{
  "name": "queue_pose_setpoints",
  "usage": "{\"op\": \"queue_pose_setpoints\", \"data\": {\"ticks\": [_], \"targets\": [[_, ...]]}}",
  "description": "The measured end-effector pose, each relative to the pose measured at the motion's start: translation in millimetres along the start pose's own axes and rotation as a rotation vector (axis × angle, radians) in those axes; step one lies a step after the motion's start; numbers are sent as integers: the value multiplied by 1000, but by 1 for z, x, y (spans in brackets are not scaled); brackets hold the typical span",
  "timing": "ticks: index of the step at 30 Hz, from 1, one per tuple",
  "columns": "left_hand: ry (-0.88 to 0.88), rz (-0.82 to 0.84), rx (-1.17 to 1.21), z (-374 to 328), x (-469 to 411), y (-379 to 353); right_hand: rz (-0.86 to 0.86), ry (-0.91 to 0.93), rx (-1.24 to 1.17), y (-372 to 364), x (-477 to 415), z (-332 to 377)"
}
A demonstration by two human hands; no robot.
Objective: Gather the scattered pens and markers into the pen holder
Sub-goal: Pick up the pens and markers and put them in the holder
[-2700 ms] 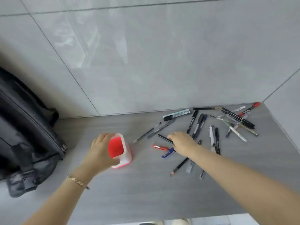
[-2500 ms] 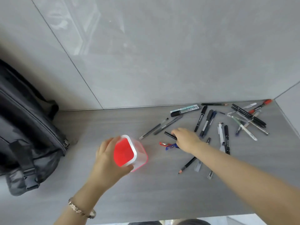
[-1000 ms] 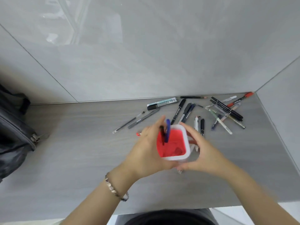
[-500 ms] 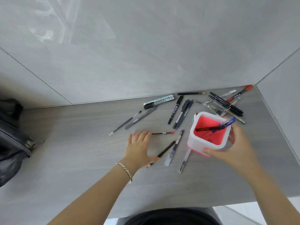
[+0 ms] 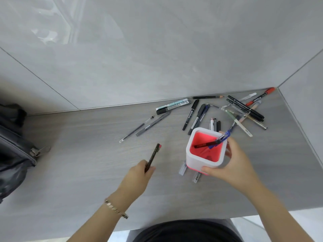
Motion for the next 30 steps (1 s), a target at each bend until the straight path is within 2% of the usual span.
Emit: {"op": "queue_pose_setpoints", "data": {"ticks": [4,6,8,11,13,15,17,21,24,27,30], "targets": [[-130,-147,286,-27,29,58,50,4,39,-15,2,4],[-252,-224,266,-43,40,87,68,26,69,-23,2,8],[-370,-212,137,-59,48,103,77,47,93,-31,1,12],[-454,-115,-162,-82,48,100,83,90,138,-40,3,20],[-523,-131,-440,-98,43,89,97,114,157,-45,6,24],[-548,-188,-566,-114,35,79,110,143,158,-48,10,29],[-518,-227,-510,-125,29,79,118,163,139,-48,12,31],[-405,-227,-102,-125,35,102,74,153,114,-40,9,30],[-331,-375,141,-118,37,122,71,127,122,-37,9,24],[-328,-465,136,-110,32,121,77,117,121,-38,10,23],[-434,-441,55,-103,37,102,82,101,90,-40,11,25]]}}
Point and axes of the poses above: each hand's wrist, its own x-axis away from the middle knuckle, its own y-axis out of the back of the hand, z = x × y, the point moved 4 cm from there along -x, towards the middle knuckle, and after that the axes turned 9 degrees about -z, right-handed, at the moved point
